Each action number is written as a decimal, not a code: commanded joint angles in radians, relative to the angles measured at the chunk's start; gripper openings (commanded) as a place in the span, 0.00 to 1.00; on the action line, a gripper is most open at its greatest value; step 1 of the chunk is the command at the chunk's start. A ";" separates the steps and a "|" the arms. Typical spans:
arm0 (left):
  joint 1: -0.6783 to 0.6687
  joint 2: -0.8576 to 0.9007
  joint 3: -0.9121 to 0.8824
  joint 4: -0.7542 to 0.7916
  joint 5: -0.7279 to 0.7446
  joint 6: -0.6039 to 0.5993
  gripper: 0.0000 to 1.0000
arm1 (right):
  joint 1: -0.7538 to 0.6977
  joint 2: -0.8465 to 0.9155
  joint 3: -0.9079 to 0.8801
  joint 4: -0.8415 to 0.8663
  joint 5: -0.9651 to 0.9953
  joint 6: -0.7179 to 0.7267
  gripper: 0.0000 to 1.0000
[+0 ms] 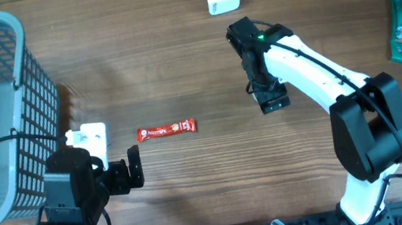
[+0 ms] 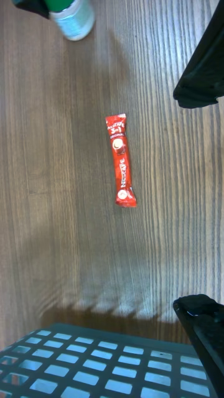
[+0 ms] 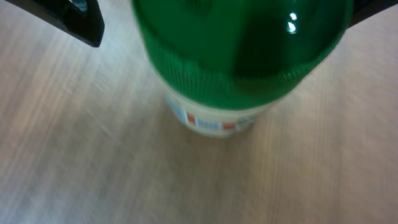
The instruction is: Scan the item barcode
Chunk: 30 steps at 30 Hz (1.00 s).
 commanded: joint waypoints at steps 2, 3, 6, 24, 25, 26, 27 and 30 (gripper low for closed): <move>-0.005 -0.005 -0.006 0.003 0.004 -0.009 1.00 | 0.003 -0.080 0.076 -0.014 -0.077 -0.304 1.00; -0.005 -0.005 -0.006 0.003 0.004 -0.010 1.00 | 0.003 -0.096 0.087 -0.010 -0.065 -0.399 1.00; -0.005 -0.005 -0.006 0.003 0.004 -0.009 1.00 | 0.003 -0.154 0.111 0.010 0.008 -0.589 1.00; -0.005 -0.005 -0.006 0.003 0.004 -0.010 1.00 | -0.032 -0.237 0.107 0.106 0.032 -1.883 1.00; -0.005 -0.005 -0.006 0.003 0.004 -0.009 1.00 | -0.032 -0.237 0.103 0.101 -0.005 -1.910 1.00; -0.005 -0.005 -0.006 0.003 0.004 -0.010 1.00 | -0.032 -0.237 0.092 0.101 -0.074 -1.976 1.00; -0.005 -0.005 -0.006 0.003 0.004 -0.009 1.00 | -0.033 -0.237 0.079 0.101 -0.143 -2.054 1.00; -0.005 -0.005 -0.006 0.003 0.004 -0.009 1.00 | -0.036 -0.233 0.021 0.119 -0.256 -2.170 1.00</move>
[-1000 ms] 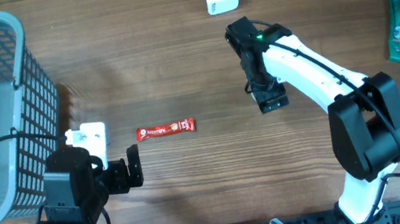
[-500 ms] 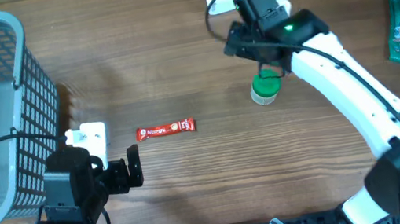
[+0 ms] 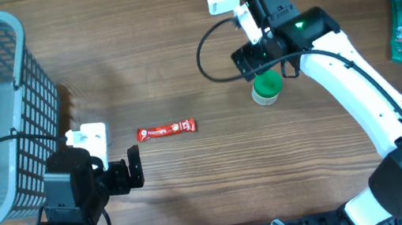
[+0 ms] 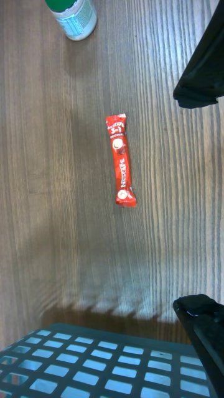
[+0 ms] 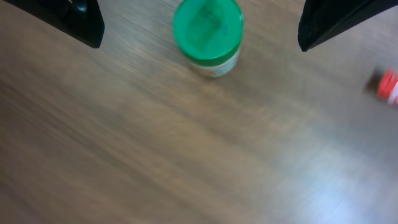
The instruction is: Scan the item barcode
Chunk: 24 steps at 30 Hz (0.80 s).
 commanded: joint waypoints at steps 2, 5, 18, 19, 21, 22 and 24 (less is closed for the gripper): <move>-0.005 -0.005 -0.006 0.003 0.004 -0.009 1.00 | -0.002 0.013 -0.107 0.048 -0.156 -0.212 1.00; -0.005 -0.005 -0.006 0.003 0.004 -0.010 1.00 | -0.017 0.039 -0.179 0.127 -0.132 -0.225 1.00; -0.005 -0.005 -0.006 0.003 0.004 -0.010 1.00 | -0.087 0.212 -0.194 0.145 -0.140 -0.114 0.93; -0.005 -0.005 -0.006 0.003 0.004 -0.009 1.00 | -0.087 0.219 -0.194 0.143 -0.141 -0.111 0.88; -0.005 -0.005 -0.006 0.003 0.004 -0.010 1.00 | -0.087 0.223 -0.195 0.142 -0.147 -0.085 0.83; -0.005 -0.005 -0.006 0.003 0.004 -0.010 1.00 | -0.087 0.223 -0.195 0.142 -0.155 -0.074 0.81; -0.005 -0.005 -0.006 0.003 0.004 -0.009 1.00 | -0.087 0.223 -0.195 0.143 -0.171 -0.029 0.77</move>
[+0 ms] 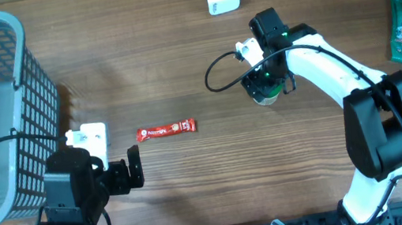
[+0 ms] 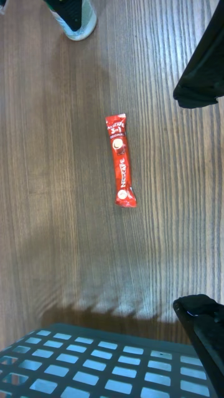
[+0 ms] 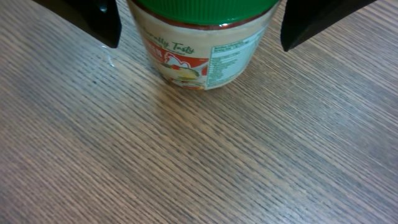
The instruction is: Scan the item barcode
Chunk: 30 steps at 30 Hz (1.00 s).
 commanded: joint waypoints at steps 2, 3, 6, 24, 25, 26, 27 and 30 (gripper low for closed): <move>-0.005 -0.005 -0.006 0.003 0.005 -0.010 1.00 | 0.000 0.012 -0.005 0.000 -0.042 0.154 0.69; -0.005 -0.005 -0.006 0.003 0.005 -0.010 1.00 | 0.000 0.012 -0.005 -0.001 -0.042 0.203 0.68; -0.005 -0.005 -0.006 0.003 0.005 -0.010 1.00 | 0.000 0.012 -0.005 -0.008 -0.041 0.331 0.61; -0.005 -0.005 -0.006 0.003 0.005 -0.010 1.00 | -0.002 -0.005 0.037 0.031 -0.080 1.257 1.00; -0.005 -0.005 -0.006 0.003 0.005 -0.010 1.00 | -0.002 -0.017 0.046 0.017 -0.079 1.236 1.00; -0.005 -0.005 -0.006 0.003 0.005 -0.010 1.00 | -0.002 -0.034 0.056 -0.001 -0.079 1.214 1.00; -0.005 -0.005 -0.006 0.003 0.005 -0.010 1.00 | -0.003 -0.058 0.072 -0.025 -0.072 1.186 1.00; -0.005 -0.005 -0.006 0.003 0.005 -0.009 1.00 | -0.002 -0.133 0.120 -0.087 -0.018 1.102 1.00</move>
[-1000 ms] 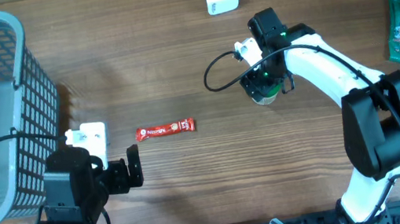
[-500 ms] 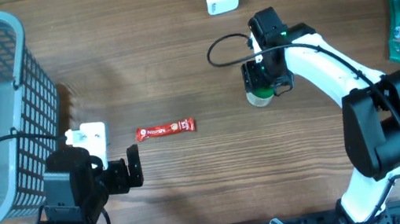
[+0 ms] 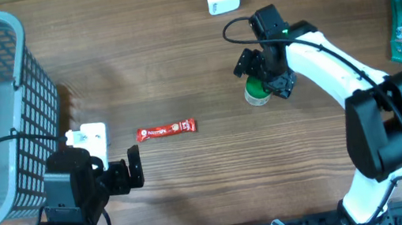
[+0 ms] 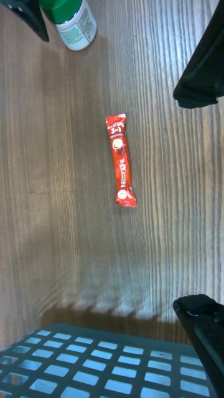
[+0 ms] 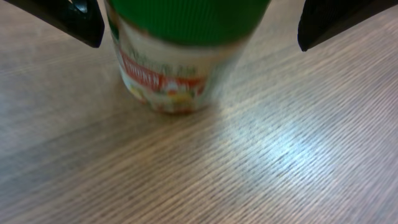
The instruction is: Scan the item barcode
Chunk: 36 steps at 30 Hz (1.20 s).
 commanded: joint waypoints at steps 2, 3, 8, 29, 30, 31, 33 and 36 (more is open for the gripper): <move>-0.005 -0.005 -0.006 0.003 0.005 -0.010 1.00 | -0.002 -0.163 0.104 -0.051 0.044 -0.170 1.00; -0.005 -0.005 -0.006 0.003 0.005 -0.009 1.00 | -0.002 -0.188 0.109 -0.045 0.044 -0.245 1.00; -0.005 -0.005 -0.006 0.003 0.005 -0.010 1.00 | -0.002 -0.238 0.110 -0.038 0.045 -0.640 1.00; -0.005 -0.005 -0.006 0.003 0.005 -0.009 1.00 | 0.042 0.058 0.192 -0.134 0.004 -0.658 0.99; -0.005 -0.005 -0.006 0.003 0.005 -0.010 1.00 | 0.047 0.071 0.195 -0.143 0.023 -0.656 0.99; -0.005 -0.005 -0.006 0.003 0.005 -0.010 1.00 | 0.048 0.079 0.198 -0.151 0.026 -0.657 0.99; -0.005 -0.005 -0.006 0.003 0.005 -0.009 1.00 | 0.048 0.096 0.209 -0.168 0.033 -0.658 0.99; -0.005 -0.005 -0.006 0.003 0.005 -0.009 1.00 | 0.048 0.124 0.245 -0.222 0.060 -0.658 0.94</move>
